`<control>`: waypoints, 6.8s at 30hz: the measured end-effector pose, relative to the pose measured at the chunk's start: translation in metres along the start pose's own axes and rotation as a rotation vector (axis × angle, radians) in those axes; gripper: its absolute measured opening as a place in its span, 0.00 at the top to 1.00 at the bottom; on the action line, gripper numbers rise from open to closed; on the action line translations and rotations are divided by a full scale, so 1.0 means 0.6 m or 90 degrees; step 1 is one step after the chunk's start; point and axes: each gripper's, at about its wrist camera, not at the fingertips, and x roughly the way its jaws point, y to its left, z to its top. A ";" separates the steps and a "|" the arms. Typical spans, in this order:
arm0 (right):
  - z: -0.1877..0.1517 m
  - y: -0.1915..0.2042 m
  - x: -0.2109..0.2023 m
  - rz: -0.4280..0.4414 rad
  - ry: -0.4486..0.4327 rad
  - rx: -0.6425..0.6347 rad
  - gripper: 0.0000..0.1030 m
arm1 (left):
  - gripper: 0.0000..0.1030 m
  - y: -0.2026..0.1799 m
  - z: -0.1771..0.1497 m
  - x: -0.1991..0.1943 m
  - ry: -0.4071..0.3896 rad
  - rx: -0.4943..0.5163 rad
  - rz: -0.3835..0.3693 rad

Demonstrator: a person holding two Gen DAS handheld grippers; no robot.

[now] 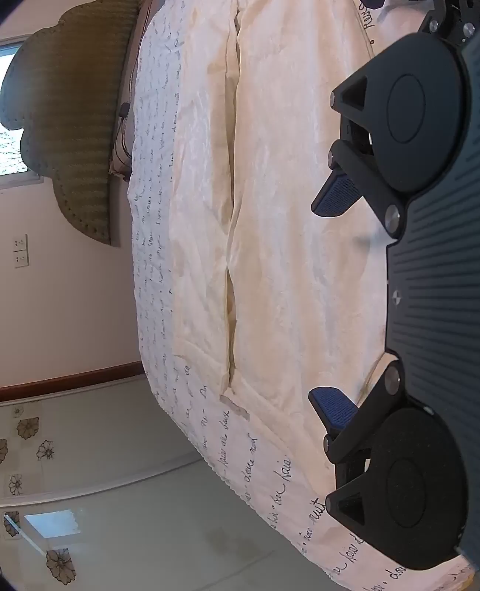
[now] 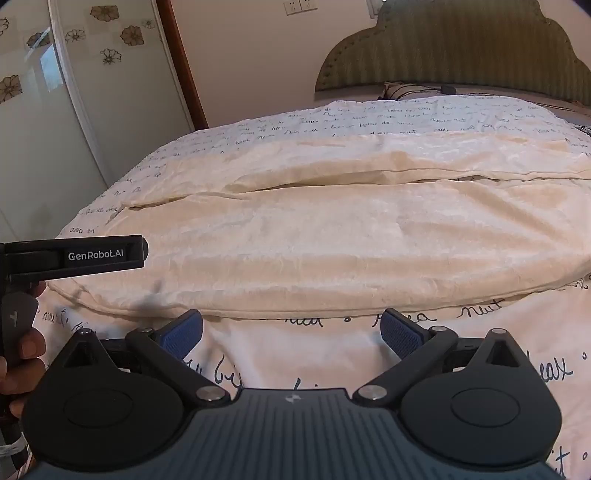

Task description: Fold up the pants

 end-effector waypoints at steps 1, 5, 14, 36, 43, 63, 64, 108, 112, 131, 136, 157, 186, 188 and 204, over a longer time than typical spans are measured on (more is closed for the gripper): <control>0.000 0.000 0.000 0.000 0.000 0.000 0.00 | 0.03 0.000 0.000 0.000 0.000 -0.001 -0.001; -0.001 0.000 0.001 0.002 0.001 0.004 0.00 | 0.03 0.000 0.000 -0.001 -0.003 -0.001 -0.001; -0.004 -0.002 0.007 0.003 0.004 0.003 0.00 | 0.03 0.001 -0.004 0.006 -0.001 0.000 -0.001; -0.007 0.000 0.011 -0.004 0.022 0.004 0.00 | 0.03 0.000 -0.010 0.001 0.000 -0.005 -0.002; -0.008 0.000 0.012 -0.007 0.024 0.006 0.00 | 0.03 0.002 -0.009 0.002 0.003 -0.007 -0.003; -0.011 0.000 0.014 -0.007 0.027 0.007 0.00 | 0.03 0.003 -0.012 -0.002 -0.005 -0.012 -0.007; -0.012 0.001 0.015 -0.006 0.027 0.007 0.00 | 0.03 0.005 -0.012 -0.002 -0.007 -0.012 -0.010; 0.093 0.016 0.009 0.061 -0.064 -0.149 0.00 | 0.01 0.047 0.037 0.045 -0.005 -0.041 0.050; 0.138 0.016 0.050 0.092 -0.077 -0.186 0.00 | 0.01 0.058 0.060 0.076 0.006 -0.052 0.056; 0.373 0.068 0.409 0.096 0.000 -0.360 0.01 | 0.01 0.056 0.091 0.263 0.021 -0.019 0.096; 0.405 0.070 0.511 0.103 0.050 -0.367 0.32 | 0.00 0.062 0.075 0.278 0.029 -0.032 0.076; 0.278 0.122 0.373 0.093 -0.122 -0.681 0.89 | 0.01 0.145 0.100 0.211 -0.061 -0.231 0.000; 0.153 0.128 0.299 0.075 -0.141 -0.639 0.88 | 0.97 0.235 0.145 0.298 0.033 -0.525 -0.138; 0.157 0.131 0.310 0.055 -0.133 -0.635 0.88 | 0.97 0.236 0.139 0.281 0.026 -0.520 -0.150; 0.073 0.146 0.136 0.193 -0.098 -0.637 0.89 | 0.96 0.301 0.030 0.127 -0.011 -0.401 -0.191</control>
